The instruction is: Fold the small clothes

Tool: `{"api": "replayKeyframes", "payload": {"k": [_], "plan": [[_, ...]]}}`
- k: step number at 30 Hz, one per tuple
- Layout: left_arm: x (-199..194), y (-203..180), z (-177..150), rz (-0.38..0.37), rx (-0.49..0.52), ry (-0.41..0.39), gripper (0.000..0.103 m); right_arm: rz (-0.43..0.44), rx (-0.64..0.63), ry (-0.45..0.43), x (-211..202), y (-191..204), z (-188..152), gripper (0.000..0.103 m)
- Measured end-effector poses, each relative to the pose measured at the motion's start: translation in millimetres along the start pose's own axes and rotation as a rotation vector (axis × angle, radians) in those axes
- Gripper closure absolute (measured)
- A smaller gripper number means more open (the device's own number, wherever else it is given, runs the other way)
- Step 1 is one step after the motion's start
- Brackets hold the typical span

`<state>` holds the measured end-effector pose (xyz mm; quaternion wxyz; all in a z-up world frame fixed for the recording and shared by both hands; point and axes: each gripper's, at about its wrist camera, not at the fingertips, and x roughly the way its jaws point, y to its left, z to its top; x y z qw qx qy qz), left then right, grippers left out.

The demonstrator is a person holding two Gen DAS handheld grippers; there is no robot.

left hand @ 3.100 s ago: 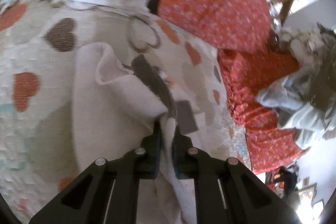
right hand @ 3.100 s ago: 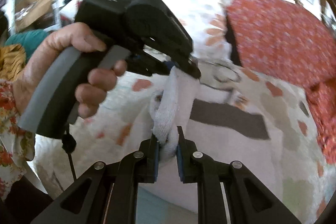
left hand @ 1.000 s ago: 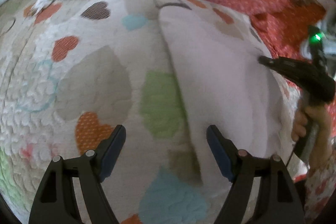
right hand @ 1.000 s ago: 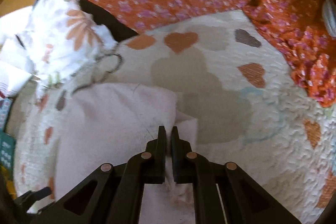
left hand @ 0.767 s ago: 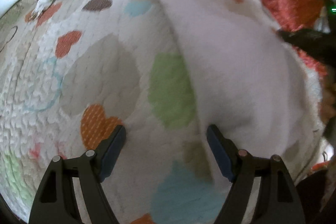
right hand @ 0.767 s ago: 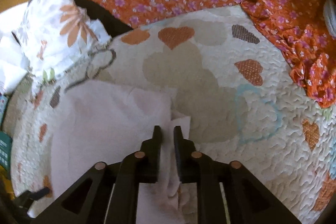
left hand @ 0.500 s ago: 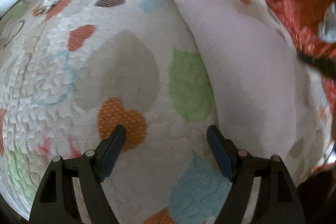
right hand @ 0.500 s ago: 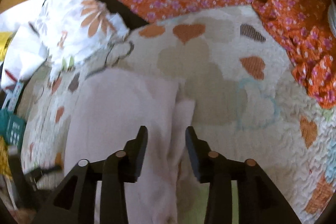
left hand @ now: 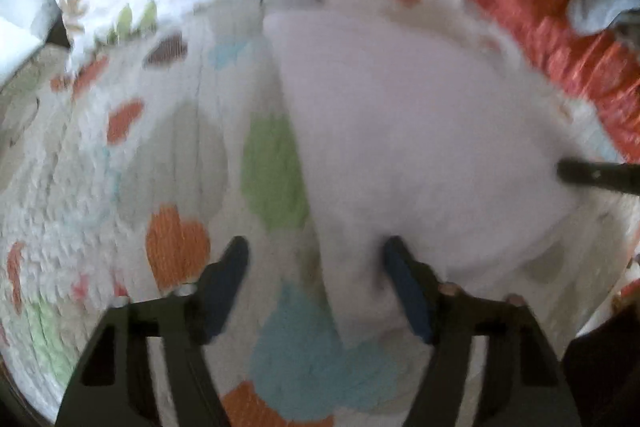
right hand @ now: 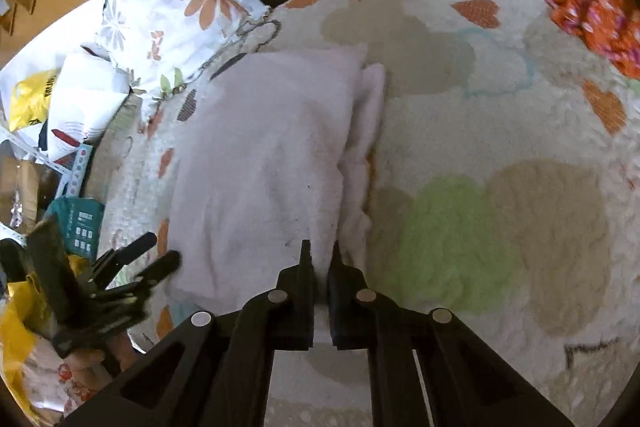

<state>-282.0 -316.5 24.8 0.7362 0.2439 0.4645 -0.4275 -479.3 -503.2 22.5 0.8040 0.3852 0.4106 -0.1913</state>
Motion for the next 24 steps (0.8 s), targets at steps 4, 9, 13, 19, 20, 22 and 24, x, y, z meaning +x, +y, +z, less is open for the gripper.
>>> {"api": "replayKeyframes", "payload": {"k": [4,9,13,19,20,22,24], "plan": [[5,23,-7,-0.088,-0.089,0.043,0.039,-0.08,-0.01,0.087,21,-12,-9,0.094],[1,30,-14,-0.139,-0.114,0.027,0.036,-0.082,0.014,-0.029,-3,-12,6,0.079],[-14,36,-15,-0.15,-0.128,-0.013,0.036,-0.055,0.005,-0.147,-13,6,18,0.078],[-35,49,-12,-0.048,-0.152,-0.124,0.033,0.115,-0.132,-0.142,27,86,36,0.088],[-35,52,-11,-0.042,-0.159,-0.126,0.033,0.154,-0.166,-0.113,42,106,43,0.09],[-35,64,-9,-0.039,-0.195,-0.125,0.033,0.188,-0.208,-0.064,70,132,47,0.09],[-35,71,-7,-0.053,-0.223,-0.128,0.033,0.216,-0.225,0.0,99,147,56,0.09]]}}
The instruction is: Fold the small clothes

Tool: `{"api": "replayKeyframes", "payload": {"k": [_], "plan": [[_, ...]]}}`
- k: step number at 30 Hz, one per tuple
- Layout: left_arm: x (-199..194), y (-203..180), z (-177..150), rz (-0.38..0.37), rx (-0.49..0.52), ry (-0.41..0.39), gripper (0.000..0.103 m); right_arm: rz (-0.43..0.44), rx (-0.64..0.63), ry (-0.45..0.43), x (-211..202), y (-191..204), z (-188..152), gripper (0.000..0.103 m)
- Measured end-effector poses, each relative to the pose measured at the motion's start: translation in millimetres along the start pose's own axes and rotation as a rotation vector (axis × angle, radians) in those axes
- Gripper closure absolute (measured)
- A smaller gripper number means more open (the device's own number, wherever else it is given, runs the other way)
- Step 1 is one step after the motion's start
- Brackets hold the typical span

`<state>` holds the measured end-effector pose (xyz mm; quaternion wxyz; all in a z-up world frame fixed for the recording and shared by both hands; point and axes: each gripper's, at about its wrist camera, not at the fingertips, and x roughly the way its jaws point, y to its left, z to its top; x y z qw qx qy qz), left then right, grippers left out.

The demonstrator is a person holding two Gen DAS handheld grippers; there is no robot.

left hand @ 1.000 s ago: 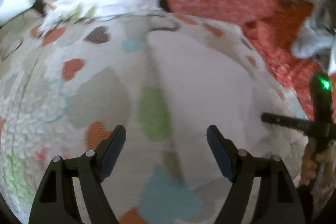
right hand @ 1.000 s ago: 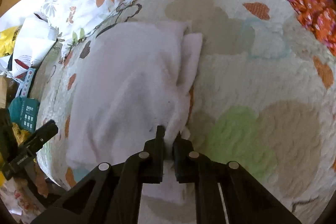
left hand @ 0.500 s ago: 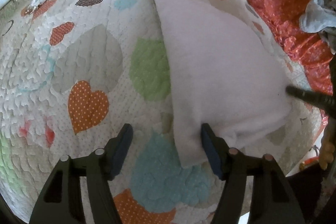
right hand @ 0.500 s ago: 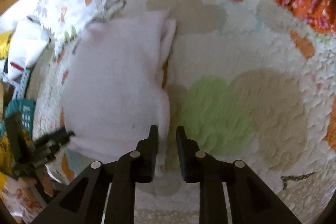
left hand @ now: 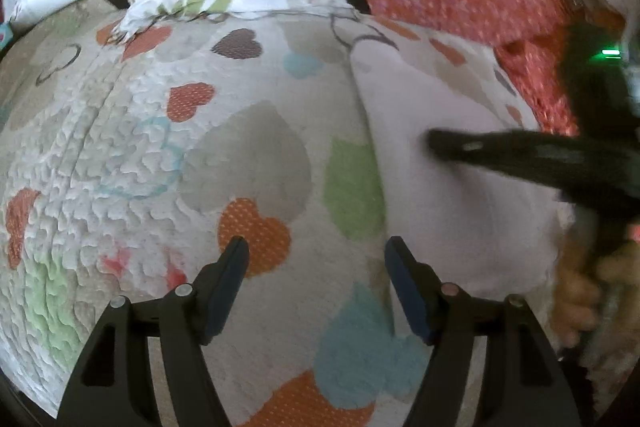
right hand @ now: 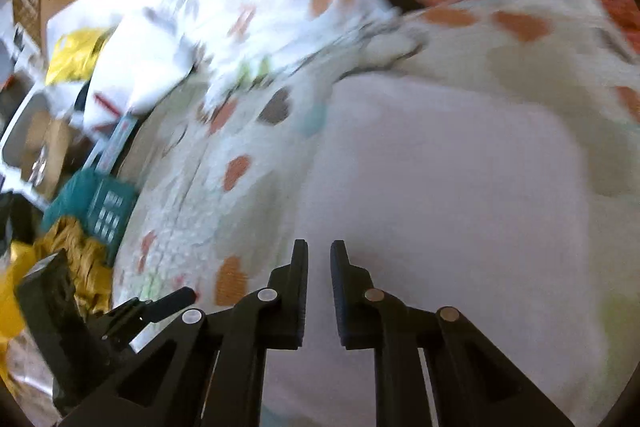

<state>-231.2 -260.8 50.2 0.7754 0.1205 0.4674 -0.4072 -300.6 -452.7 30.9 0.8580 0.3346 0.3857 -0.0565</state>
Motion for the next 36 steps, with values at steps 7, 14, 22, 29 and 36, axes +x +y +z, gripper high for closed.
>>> {"api": "replayKeyframes", "payload": {"k": [7,14,22,29,36], "plan": [[-9,22,15,-0.017,-0.068,-0.045,0.031,-0.054,0.136,0.006,64,-41,82,0.091],[-14,36,20,0.002,-0.121,-0.067,0.029,-0.17,0.189,-0.05,56,-52,109,0.089],[-55,27,12,0.197,-0.094,-0.272,0.026,-0.052,0.096,0.038,-17,-28,4,0.074],[-120,4,-13,0.375,-0.091,-0.602,0.001,-0.056,0.049,0.164,-47,-15,-106,0.074],[-159,-13,-28,0.377,-0.09,-0.673,0.0,-0.086,0.049,0.188,-72,-21,-137,0.074]]}}
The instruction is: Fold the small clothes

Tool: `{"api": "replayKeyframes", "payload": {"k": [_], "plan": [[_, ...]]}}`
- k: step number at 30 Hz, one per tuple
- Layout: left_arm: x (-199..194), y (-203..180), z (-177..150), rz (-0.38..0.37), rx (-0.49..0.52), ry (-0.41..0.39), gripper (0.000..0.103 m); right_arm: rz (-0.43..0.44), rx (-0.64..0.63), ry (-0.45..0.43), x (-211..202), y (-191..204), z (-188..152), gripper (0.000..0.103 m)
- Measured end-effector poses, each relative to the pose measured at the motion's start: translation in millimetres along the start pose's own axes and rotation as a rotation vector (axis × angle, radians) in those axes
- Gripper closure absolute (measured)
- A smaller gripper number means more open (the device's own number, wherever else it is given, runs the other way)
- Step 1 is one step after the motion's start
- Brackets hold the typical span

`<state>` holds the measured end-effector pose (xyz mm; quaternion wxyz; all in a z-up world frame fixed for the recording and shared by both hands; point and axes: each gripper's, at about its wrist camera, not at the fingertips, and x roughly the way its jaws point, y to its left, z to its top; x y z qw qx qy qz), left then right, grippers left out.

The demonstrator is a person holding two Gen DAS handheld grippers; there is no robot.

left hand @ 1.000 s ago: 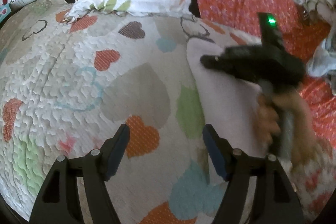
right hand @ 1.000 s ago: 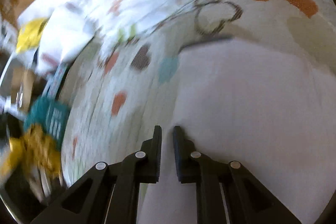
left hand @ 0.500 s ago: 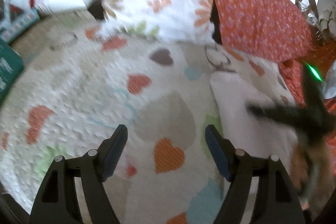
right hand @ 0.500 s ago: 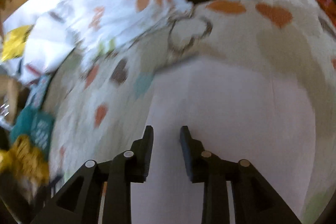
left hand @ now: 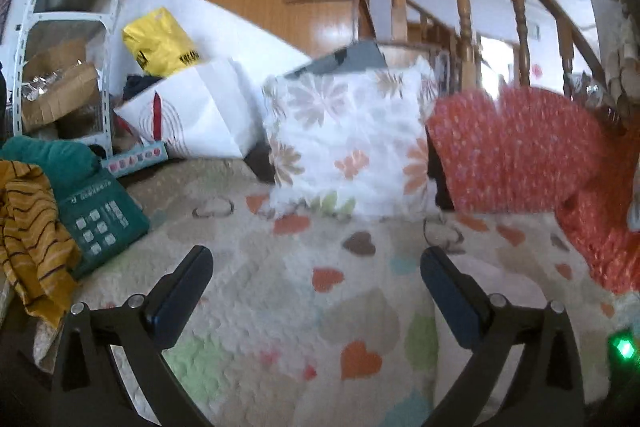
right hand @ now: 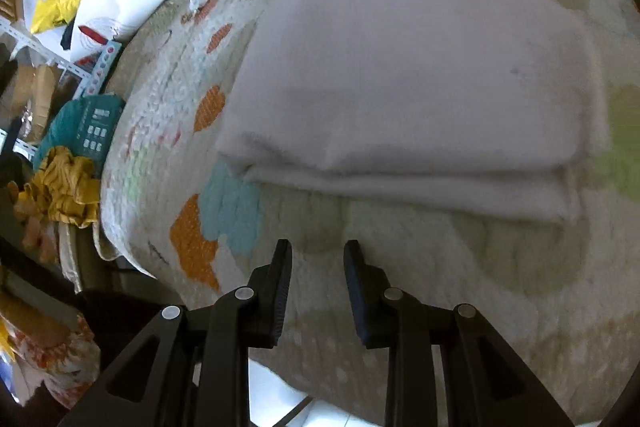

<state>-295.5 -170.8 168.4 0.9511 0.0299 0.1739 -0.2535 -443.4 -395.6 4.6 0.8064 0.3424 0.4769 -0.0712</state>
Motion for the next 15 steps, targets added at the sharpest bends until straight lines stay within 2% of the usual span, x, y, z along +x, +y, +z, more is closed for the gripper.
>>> {"api": "replayKeyframes", "payload": {"k": [2,7,9,12,15], "plan": [[6,-7,0,-0.067,-0.009,0.056,0.0,-0.019,-0.01,-0.061,-20,0,6,0.073],[40,-30,-13,-0.163,-0.007,0.258,0.0,-0.093,0.021,-0.213,-61,0,45,0.057],[53,-34,-24,-0.161,0.002,0.304,0.0,-0.142,0.011,-0.274,-69,1,60,0.052],[69,-38,-44,-0.136,0.036,0.36,0.0,-0.308,-0.069,-0.36,-69,7,67,0.046],[81,-44,-63,-0.105,0.09,0.416,0.0,-0.369,-0.082,-0.368,-57,-3,68,0.044]]}}
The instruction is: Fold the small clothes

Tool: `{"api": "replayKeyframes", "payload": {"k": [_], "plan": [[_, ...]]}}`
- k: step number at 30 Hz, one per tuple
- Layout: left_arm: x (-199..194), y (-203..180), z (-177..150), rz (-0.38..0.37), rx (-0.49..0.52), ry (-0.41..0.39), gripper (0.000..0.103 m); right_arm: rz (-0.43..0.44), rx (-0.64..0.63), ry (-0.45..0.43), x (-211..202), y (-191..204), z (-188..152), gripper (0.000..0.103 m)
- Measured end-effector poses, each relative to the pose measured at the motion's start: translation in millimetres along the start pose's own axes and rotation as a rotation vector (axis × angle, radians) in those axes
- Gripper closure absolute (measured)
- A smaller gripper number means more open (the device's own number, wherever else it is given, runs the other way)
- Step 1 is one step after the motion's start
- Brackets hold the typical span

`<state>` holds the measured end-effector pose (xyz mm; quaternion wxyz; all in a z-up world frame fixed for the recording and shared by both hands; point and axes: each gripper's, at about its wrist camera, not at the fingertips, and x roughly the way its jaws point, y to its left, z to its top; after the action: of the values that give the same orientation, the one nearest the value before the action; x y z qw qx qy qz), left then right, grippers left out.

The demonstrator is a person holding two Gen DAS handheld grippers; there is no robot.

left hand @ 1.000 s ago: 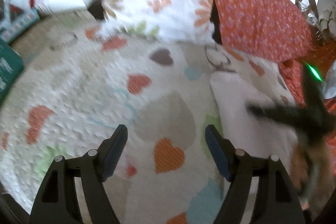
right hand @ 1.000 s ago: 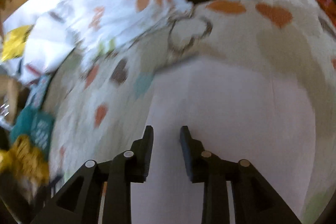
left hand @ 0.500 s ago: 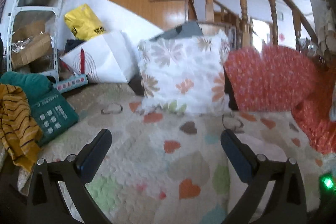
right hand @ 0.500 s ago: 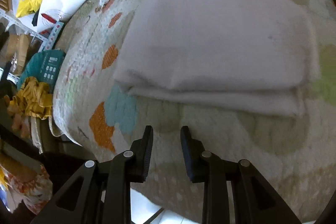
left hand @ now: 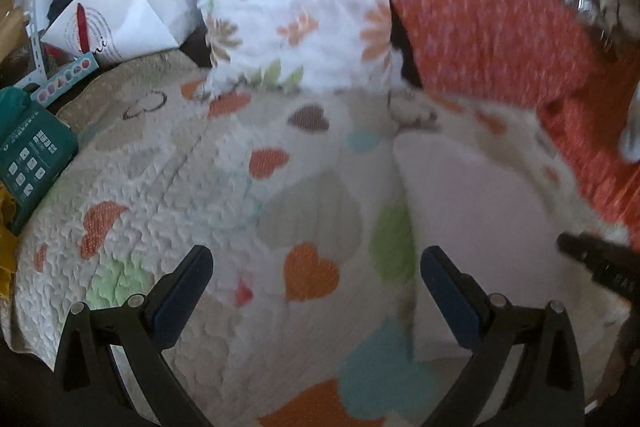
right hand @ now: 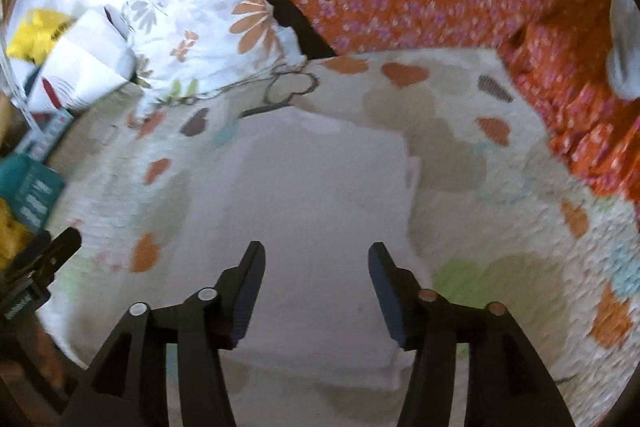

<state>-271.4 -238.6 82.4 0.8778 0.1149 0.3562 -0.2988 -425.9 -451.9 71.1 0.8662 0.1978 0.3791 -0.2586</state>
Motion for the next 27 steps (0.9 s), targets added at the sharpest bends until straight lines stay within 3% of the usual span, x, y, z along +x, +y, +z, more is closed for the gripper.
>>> {"api": "replayKeyframes", "payload": {"k": [5,19,27], "plan": [[25,-7,-14,0.059,0.08,0.072,0.0,0.058,0.049,0.1,30,-5,-5,0.044],[79,6,-45,0.048,0.041,0.319,0.0,-0.001,-0.14,0.077,28,29,-18,0.041],[81,9,-49,0.026,0.031,0.31,0.0,0.003,-0.127,0.09,29,25,-20,0.041]]}}
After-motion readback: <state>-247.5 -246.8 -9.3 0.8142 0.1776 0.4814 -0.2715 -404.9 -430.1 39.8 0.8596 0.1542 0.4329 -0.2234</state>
